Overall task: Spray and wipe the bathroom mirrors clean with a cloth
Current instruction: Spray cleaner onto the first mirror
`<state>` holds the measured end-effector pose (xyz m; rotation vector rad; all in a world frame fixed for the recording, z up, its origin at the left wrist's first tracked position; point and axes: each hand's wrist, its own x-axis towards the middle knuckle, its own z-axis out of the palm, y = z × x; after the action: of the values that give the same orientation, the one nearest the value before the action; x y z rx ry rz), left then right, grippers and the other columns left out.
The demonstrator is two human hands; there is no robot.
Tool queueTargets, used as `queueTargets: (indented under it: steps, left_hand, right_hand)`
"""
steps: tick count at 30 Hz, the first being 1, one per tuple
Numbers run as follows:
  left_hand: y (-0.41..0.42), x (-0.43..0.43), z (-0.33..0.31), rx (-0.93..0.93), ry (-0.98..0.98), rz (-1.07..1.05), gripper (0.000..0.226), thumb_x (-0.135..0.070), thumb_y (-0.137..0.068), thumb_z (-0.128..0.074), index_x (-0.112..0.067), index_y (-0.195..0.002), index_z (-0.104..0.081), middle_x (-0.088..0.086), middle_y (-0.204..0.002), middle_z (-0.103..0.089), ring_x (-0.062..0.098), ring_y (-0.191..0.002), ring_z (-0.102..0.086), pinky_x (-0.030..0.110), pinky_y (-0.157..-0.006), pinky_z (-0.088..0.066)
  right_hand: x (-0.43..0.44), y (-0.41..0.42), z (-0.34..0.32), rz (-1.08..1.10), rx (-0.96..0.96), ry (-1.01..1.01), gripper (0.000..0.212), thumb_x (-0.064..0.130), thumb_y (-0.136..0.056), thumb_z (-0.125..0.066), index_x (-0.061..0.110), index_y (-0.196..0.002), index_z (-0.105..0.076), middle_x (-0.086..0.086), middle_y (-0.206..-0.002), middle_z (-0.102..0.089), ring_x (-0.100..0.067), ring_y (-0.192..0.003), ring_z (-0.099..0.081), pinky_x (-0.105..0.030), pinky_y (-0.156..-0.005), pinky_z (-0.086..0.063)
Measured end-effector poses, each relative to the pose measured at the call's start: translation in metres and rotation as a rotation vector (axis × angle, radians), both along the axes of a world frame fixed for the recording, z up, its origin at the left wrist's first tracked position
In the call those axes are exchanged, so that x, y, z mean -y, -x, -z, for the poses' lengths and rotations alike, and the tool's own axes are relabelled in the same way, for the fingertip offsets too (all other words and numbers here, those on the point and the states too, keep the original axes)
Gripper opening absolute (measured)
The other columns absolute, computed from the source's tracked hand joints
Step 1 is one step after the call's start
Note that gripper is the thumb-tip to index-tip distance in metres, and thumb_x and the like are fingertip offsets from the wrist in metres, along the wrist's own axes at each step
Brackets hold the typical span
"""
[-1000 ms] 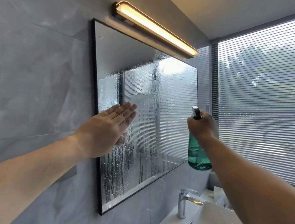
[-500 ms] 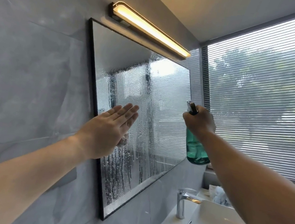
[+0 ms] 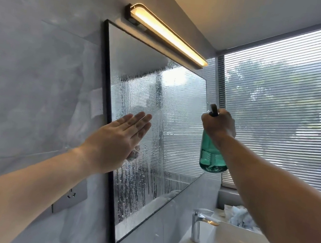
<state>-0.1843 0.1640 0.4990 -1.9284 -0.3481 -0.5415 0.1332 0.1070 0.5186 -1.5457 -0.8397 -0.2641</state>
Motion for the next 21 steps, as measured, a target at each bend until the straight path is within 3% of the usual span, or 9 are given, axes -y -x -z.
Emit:
queueTargets:
  steps: [6,11,21]
  left_hand:
    - [0.0,-0.003,0.007,-0.015,-0.017,0.017,0.065,-0.026,-0.099,-0.016,-0.001,-0.159,-0.022,0.016,-0.169,-0.011,0.033,-0.157,-0.011,0.048,-0.125,-0.025]
    - [-0.001,-0.005,0.008,-0.024,0.0,0.021,0.066,-0.031,-0.1,-0.015,-0.002,-0.159,-0.021,0.016,-0.169,-0.009,0.033,-0.157,-0.01,0.048,-0.125,-0.024]
    - [0.004,-0.017,0.007,0.014,0.016,0.043,0.064,-0.026,-0.099,-0.018,-0.001,-0.157,-0.029,0.015,-0.167,-0.018,0.032,-0.156,-0.017,0.046,-0.125,-0.026]
  right_hand:
    - [-0.005,0.006,-0.021,-0.022,0.026,-0.029,0.018,0.034,-0.085,-0.058,0.018,-0.092,-0.064,-0.008,-0.092,-0.069,-0.032,-0.084,-0.061,-0.032,-0.069,-0.042]
    - [-0.01,0.016,-0.035,-0.032,0.018,-0.086,0.031,0.04,-0.08,-0.054,0.018,-0.097,-0.069,-0.004,-0.087,-0.07,-0.03,-0.083,-0.065,-0.035,-0.072,-0.052]
    - [-0.02,0.025,-0.046,-0.07,0.082,-0.086,0.02,0.034,-0.085,-0.057,0.018,-0.093,-0.066,-0.001,-0.081,-0.066,-0.022,-0.075,-0.06,-0.031,-0.066,-0.04]
